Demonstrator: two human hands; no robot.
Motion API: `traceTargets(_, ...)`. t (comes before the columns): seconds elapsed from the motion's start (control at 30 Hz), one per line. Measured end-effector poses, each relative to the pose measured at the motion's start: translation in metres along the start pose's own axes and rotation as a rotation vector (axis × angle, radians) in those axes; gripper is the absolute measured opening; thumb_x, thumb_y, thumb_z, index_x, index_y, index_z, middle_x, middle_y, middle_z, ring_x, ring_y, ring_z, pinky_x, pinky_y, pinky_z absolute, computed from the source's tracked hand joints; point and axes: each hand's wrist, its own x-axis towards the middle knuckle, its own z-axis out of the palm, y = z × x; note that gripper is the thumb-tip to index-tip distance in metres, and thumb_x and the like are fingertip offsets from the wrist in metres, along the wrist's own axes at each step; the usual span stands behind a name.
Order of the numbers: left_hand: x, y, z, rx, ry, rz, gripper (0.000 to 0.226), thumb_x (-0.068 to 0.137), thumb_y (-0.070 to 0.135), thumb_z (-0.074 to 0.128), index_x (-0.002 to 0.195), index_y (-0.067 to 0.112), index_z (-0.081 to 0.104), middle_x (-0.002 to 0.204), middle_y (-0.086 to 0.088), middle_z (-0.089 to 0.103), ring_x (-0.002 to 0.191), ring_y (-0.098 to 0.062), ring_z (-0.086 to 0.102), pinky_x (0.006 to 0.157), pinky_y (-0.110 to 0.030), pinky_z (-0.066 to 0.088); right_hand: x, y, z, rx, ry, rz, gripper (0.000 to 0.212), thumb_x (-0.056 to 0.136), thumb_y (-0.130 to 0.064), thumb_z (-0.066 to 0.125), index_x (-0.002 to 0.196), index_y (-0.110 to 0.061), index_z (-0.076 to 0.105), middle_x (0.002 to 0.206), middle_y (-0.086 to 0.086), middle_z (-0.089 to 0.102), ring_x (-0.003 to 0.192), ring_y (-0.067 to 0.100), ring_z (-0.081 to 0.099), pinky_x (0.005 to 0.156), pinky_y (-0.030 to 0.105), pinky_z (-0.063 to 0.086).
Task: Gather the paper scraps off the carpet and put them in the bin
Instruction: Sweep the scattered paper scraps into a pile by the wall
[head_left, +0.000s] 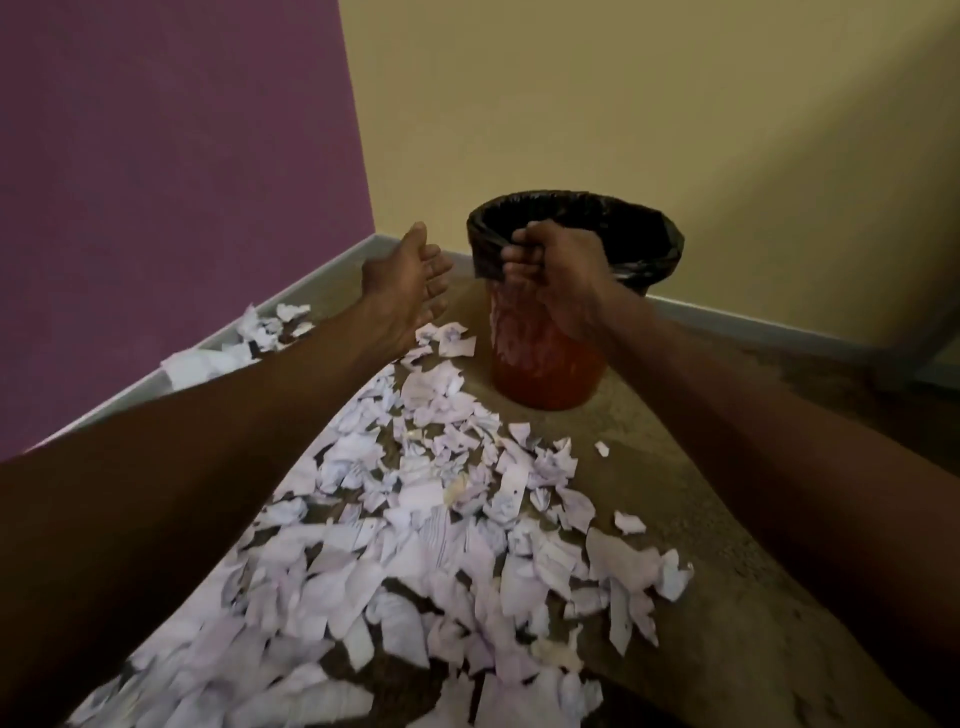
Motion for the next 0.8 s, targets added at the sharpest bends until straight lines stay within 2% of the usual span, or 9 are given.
traceTargets(0.07, -0.020, -0.023, -0.027, 0.049, 0.031, -0.015, 0.026, 0.099, 0.036, 0.051, 0.099, 0.014, 0.065, 0.103, -0.002, 0.073, 0.088, -0.017, 0.066, 0.072, -0.031, 0.053, -0.028, 0.023, 0.013, -0.101, -0.088, 0.048, 0.028, 0.098, -0.007, 0.038, 0.072, -0.012, 0.049, 0.065, 0.009, 0.043, 0.055, 0.016, 0.037, 0.047, 0.022, 0.031)
traceTargets(0.23, -0.072, -0.083, -0.101, 0.209, 0.093, -0.128, 0.016, 0.095, 0.027, 0.059, 0.100, 0.016, 0.068, 0.101, 0.001, 0.074, 0.088, -0.014, 0.067, 0.078, -0.033, 0.055, -0.086, 0.085, 0.003, -0.497, -0.115, 0.081, 0.021, 0.093, -0.011, 0.057, 0.096, 0.008, 0.067, 0.083, 0.017, 0.067, 0.068, 0.023, 0.061, 0.056, 0.030, 0.054)
traceTargets(0.33, -0.104, -0.121, -0.139, 0.287, 0.126, -0.166, 0.010, 0.090, 0.022, 0.064, 0.094, 0.017, 0.071, 0.102, -0.007, 0.074, 0.084, -0.019, 0.066, 0.067, -0.029, 0.051, -0.113, 0.119, -0.009, -0.760, -0.252, 0.133, 0.027, 0.090, -0.024, 0.065, 0.101, 0.001, 0.067, 0.098, 0.018, 0.069, 0.076, 0.023, 0.065, 0.064, 0.037, 0.058)
traceTargets(0.4, -0.123, -0.143, -0.155, 0.411, 0.129, -0.128, 0.012, 0.089, 0.021, 0.066, 0.097, 0.016, 0.073, 0.105, -0.009, 0.072, 0.092, -0.025, 0.066, 0.077, -0.035, 0.054, -0.130, 0.136, -0.015, -0.976, -0.401, 0.164, 0.043, 0.083, -0.037, 0.073, 0.113, -0.009, 0.062, 0.109, 0.012, 0.065, 0.087, 0.024, 0.067, 0.065, 0.035, 0.058)
traceTargets(0.47, -0.139, -0.163, -0.169, 0.573, 0.125, -0.031, 0.024, 0.086, 0.024, 0.072, 0.107, 0.012, 0.071, 0.111, -0.008, 0.070, 0.104, -0.025, 0.064, 0.091, -0.037, 0.052, -0.144, 0.151, -0.023, -1.256, -0.593, 0.156, 0.069, 0.077, -0.048, 0.076, 0.132, -0.018, 0.048, 0.134, 0.009, 0.052, 0.113, 0.025, 0.058, 0.084, 0.034, 0.051)
traceTargets(0.57, -0.161, -0.188, -0.194, 0.909, 0.101, 0.151, 0.050, 0.079, 0.039, 0.078, 0.120, 0.014, 0.064, 0.123, -0.010, 0.063, 0.119, -0.028, 0.057, 0.096, -0.036, 0.045, -0.158, 0.169, -0.035, -1.686, -0.790, 0.097, 0.112, 0.069, -0.062, 0.075, 0.153, -0.026, 0.009, 0.162, 0.010, 0.005, 0.148, 0.032, 0.010, 0.117, 0.045, 0.018)
traceTargets(0.67, -0.178, -0.207, -0.219, 1.345, 0.125, 0.026, 0.088, 0.069, 0.070, 0.070, 0.144, 0.040, 0.035, 0.157, -0.013, 0.021, 0.146, -0.040, 0.013, 0.111, -0.063, 0.021, -0.158, 0.187, -0.048, -1.782, -0.743, 0.169, 0.135, 0.055, -0.074, 0.075, 0.151, -0.038, -0.012, 0.159, 0.013, -0.022, 0.145, 0.043, -0.016, 0.113, 0.065, 0.008)
traceTargets(0.73, -0.184, -0.214, -0.230, 1.425, 0.091, -0.134, 0.112, 0.058, 0.083, 0.067, 0.149, 0.049, 0.013, 0.162, -0.014, -0.010, 0.145, -0.045, -0.014, 0.107, -0.074, 0.006, -0.156, 0.197, -0.055, -1.743, -0.687, 0.252, 0.140, 0.050, -0.077, 0.075, 0.150, -0.039, -0.015, 0.157, 0.017, -0.026, 0.143, 0.048, -0.018, 0.113, 0.068, 0.009)
traceTargets(0.8, -0.186, -0.218, -0.237, 1.413, 0.028, -0.251, 0.129, 0.046, 0.090, 0.064, 0.150, 0.050, -0.001, 0.159, -0.016, -0.026, 0.142, -0.048, -0.024, 0.102, -0.079, 0.002, -0.158, 0.204, -0.060, -1.679, -0.662, 0.320, 0.141, 0.051, -0.076, 0.076, 0.150, -0.038, -0.017, 0.156, 0.021, -0.025, 0.143, 0.050, -0.013, 0.115, 0.064, 0.009)
